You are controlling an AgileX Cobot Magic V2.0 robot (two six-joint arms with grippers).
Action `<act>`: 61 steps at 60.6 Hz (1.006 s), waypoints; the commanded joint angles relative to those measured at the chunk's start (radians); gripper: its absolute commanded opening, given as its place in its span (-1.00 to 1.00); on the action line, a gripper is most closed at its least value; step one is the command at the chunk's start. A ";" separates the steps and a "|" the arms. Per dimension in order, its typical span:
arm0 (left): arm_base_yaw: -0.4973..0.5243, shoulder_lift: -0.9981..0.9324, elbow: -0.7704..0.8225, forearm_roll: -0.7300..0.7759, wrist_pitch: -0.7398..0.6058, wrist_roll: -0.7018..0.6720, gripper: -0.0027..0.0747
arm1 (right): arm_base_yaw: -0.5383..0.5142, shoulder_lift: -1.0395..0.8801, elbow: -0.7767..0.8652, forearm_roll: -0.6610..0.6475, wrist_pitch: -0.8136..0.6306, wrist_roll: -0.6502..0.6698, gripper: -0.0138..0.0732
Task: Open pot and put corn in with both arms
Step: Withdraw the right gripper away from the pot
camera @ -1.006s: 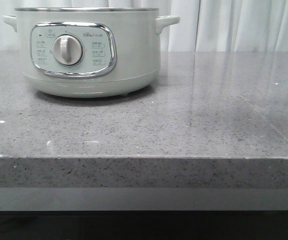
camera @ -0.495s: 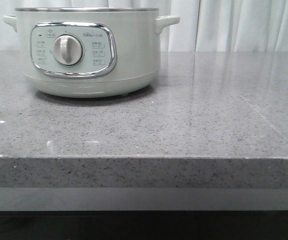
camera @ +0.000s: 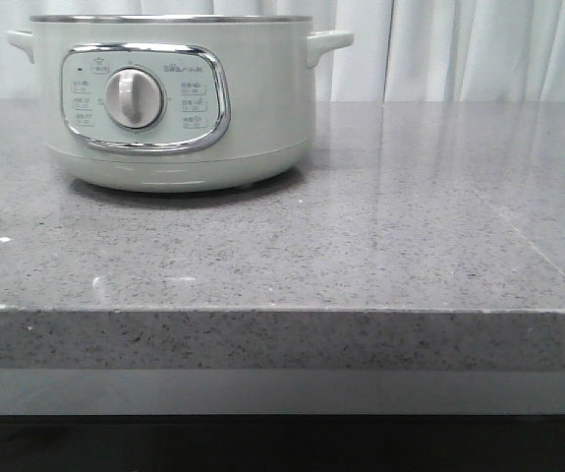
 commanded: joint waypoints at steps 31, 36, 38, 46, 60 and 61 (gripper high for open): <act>-0.007 0.049 -0.050 -0.033 -0.268 -0.003 -0.40 | -0.002 -0.003 -0.025 0.007 -0.078 -0.009 0.61; -0.007 0.099 -0.071 -0.033 -0.295 -0.003 -0.40 | -0.002 -0.003 -0.025 0.007 -0.078 -0.009 0.61; -0.007 0.126 -0.083 -0.033 -0.299 -0.003 -0.40 | -0.002 -0.003 -0.025 0.007 -0.078 -0.009 0.61; -0.007 0.247 -0.149 -0.033 -0.306 -0.003 -0.40 | -0.002 -0.003 -0.025 0.007 -0.078 -0.009 0.61; -0.007 0.522 -0.312 -0.033 -0.308 -0.003 -0.40 | -0.002 -0.003 -0.025 0.007 -0.078 -0.009 0.61; -0.007 0.538 -0.328 -0.033 -0.311 -0.003 -0.40 | -0.002 -0.003 -0.025 0.007 -0.078 -0.009 0.61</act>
